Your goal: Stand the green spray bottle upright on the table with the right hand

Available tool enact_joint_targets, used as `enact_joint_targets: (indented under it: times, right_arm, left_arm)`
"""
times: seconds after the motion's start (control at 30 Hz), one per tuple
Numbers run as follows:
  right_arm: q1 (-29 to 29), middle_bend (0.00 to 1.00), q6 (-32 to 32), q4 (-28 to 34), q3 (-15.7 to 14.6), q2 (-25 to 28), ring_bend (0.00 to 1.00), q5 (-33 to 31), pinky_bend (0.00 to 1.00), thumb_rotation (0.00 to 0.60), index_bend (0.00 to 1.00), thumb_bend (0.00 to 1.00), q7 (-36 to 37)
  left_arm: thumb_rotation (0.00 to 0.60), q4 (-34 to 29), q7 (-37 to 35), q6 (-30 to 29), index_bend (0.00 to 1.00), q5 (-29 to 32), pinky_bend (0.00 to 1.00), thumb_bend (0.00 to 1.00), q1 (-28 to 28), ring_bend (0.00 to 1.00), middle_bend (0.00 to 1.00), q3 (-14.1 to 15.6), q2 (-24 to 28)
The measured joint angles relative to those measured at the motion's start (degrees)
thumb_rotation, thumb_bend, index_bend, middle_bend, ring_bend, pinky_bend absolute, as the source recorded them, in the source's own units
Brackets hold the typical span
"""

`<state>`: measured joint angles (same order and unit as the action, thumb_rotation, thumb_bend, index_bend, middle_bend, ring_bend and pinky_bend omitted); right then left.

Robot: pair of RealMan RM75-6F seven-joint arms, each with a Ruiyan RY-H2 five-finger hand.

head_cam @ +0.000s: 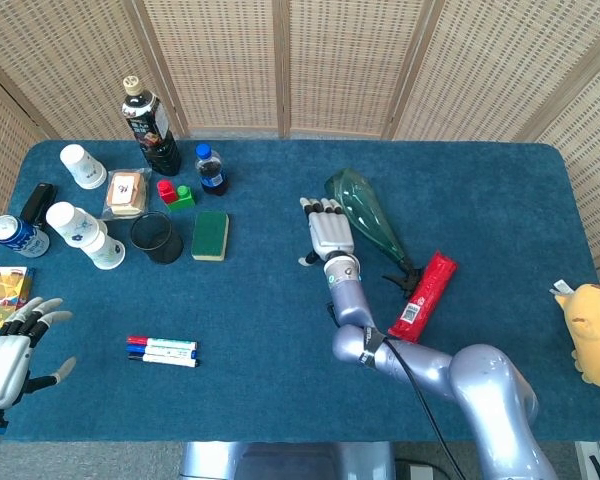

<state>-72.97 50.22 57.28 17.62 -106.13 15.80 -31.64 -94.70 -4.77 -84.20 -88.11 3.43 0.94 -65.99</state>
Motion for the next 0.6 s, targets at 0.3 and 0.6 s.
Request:
enact_joint_targets:
  times: [0.3,0.6]
  right_arm:
    - [0.5,0.06,2.96,-2.93,1.44,-0.96,0.0,-1.36,0.01,0.6,0.0,0.14,-6.92]
    - [3.93,0.07,3.37,12.63,3.54,4.49,0.0,0.16,0.07,0.599,0.0,0.14,-5.27]
  left_arm:
    - [0.6,-0.21,0.1,-0.39,0.27,-0.27,0.15,0.3,-0.24,0.13,0.2,0.14,0.02]
    - [0.6,0.07,-0.3,0.01,0.27,-1.17,0.15,0.3,0.35,0.13,0.2,0.15,-0.38]
